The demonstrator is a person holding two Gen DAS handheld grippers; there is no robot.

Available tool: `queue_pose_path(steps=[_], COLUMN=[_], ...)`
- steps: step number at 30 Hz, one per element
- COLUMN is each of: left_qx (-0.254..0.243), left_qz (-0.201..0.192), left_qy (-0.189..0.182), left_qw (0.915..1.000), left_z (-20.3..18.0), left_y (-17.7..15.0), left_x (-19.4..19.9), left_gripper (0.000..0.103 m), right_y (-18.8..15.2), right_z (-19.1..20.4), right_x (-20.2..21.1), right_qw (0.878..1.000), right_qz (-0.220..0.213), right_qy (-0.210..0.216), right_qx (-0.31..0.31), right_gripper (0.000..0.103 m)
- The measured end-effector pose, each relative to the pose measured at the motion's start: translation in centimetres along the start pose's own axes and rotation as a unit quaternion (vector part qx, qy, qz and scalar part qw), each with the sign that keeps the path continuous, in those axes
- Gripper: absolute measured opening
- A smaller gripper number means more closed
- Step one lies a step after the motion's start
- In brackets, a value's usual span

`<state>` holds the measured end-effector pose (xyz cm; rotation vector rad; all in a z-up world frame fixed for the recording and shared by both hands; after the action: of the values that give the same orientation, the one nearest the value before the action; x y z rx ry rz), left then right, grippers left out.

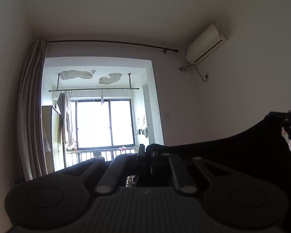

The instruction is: Fold clothes

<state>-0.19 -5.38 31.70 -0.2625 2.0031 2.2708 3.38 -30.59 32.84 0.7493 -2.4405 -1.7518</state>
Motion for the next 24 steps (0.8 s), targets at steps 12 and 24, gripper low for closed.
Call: queue_pose_path(steps=[12,24], left_qx=[0.051,0.084], left_qz=[-0.024,0.09], left_qy=[-0.025,-0.128], left_qw=[0.9981,0.9841], left_z=[3.7,-3.9], left_y=[6.2,-3.6], left_x=[4.2,-1.2], left_gripper=[0.006,0.006], right_y=[2.5,-4.9], right_z=[2.7,5.3], right_x=[-6.5,-15.8], right_qw=[0.987,0.938], right_qz=[-0.022,0.043], right_qy=[0.106,0.215], right_qx=[-0.12,-0.268], right_gripper=[0.005,0.005])
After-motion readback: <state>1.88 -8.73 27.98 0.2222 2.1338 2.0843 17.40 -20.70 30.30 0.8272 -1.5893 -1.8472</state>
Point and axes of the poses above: each gripper's, at about its wrist camera, not at the fingertips, and x roughly against the way its jaws point, z to its left, y to its top, the point moved 9 cm from there along -x, roughly the way its jaws point, and after that the axes turned 7 degrees about y, right-handed, at the moved point
